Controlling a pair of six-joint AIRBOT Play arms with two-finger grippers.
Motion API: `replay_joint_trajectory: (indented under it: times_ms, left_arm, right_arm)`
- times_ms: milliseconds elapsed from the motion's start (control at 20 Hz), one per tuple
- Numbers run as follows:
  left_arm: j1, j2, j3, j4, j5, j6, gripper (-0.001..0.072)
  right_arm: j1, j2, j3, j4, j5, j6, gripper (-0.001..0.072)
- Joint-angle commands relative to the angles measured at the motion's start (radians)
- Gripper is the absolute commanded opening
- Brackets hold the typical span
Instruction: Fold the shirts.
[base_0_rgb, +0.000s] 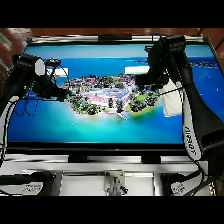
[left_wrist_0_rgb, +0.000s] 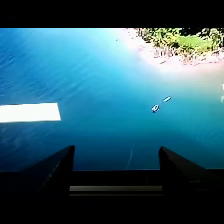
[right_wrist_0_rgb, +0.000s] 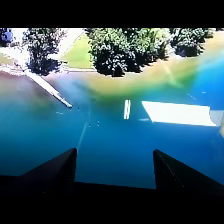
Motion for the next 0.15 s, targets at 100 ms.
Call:
replay_joint_trajectory:
  times_ms: [100]
  left_arm:
    - [0.0, -0.001, 0.0, 0.002, -0.003, -0.001, 0.0609]
  right_arm:
    - [0.001, -0.001, 0.001, 0.003, -0.003, -0.001, 0.0584]
